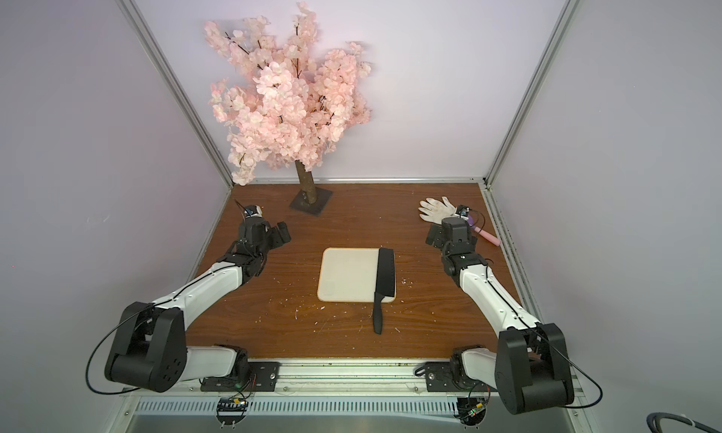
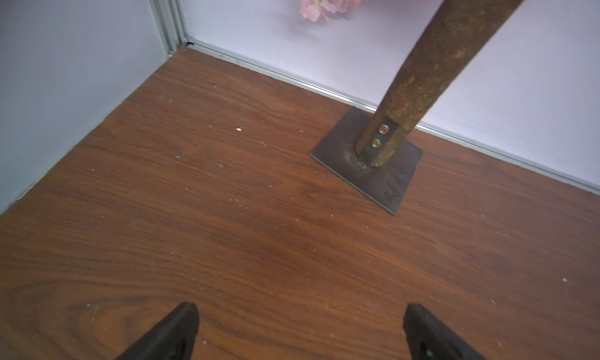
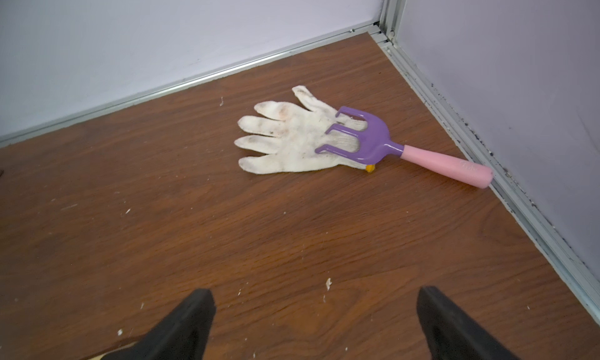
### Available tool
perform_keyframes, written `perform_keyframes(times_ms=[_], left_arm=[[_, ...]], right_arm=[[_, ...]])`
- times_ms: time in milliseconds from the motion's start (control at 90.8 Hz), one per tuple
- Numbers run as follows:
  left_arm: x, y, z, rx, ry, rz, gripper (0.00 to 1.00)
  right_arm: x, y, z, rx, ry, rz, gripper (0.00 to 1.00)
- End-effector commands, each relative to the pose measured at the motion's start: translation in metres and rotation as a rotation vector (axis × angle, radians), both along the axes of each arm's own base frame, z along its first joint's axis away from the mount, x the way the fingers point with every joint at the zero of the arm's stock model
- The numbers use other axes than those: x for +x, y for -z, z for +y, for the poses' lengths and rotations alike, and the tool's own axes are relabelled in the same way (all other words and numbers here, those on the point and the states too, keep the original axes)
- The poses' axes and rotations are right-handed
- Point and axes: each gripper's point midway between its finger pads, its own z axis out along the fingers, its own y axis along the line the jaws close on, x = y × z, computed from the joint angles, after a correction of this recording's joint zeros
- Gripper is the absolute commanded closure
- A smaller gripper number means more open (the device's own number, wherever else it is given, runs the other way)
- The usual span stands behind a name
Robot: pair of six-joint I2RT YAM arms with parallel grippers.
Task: Align the knife with the edge of the cutting board
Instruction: Reset both arms
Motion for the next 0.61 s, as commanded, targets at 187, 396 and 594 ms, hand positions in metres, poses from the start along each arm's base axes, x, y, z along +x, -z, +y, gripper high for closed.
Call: perform_keyframes(times_ms=[187,396,594], left_arm=[[-0.020,-0.013,0.052,0.076,-0.229,-0.145,0.00],[-0.034,-0.006,0.083,0.082,-0.362,-0.135,0.01],[-0.057,-0.008,0.112,0.033,-0.501,-0.214,0.01]], right_arm=[[0.000,-0.005,-0.025,0.043,0.053,-0.137,0.01],[-0.007,-0.013,-0.033,0.020,0.067,-0.206,0.01],[-0.009,-0.017,-0.039,0.010,0.076,-0.232,0.01]])
